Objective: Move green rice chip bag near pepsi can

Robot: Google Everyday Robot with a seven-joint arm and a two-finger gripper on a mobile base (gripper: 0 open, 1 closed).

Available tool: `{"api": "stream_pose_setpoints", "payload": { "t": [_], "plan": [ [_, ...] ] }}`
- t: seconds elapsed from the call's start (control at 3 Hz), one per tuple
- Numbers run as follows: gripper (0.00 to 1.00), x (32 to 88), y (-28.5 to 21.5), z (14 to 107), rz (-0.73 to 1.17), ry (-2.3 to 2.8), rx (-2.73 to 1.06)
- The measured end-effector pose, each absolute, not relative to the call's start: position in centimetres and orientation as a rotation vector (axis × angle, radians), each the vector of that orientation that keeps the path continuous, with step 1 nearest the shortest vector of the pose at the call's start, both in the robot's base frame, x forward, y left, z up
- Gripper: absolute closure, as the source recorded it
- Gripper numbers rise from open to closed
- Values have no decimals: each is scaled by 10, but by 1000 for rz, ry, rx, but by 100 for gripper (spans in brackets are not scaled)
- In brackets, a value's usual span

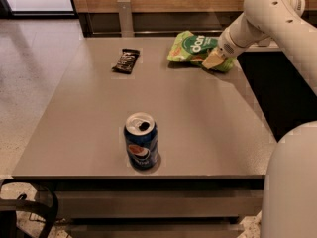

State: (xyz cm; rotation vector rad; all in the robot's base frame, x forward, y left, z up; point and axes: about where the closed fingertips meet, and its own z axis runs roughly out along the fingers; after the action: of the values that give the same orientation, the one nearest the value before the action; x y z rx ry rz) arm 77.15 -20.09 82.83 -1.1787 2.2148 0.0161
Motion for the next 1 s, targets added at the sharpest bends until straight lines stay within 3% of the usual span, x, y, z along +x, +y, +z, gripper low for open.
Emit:
{"api": "stream_pose_setpoints", "payload": {
  "t": [0.67,1.0],
  "plan": [
    [100,771,-201,829,14,2214,-1178],
    [100,765,-220,882,-139,2173,-1105]
  ]
}}
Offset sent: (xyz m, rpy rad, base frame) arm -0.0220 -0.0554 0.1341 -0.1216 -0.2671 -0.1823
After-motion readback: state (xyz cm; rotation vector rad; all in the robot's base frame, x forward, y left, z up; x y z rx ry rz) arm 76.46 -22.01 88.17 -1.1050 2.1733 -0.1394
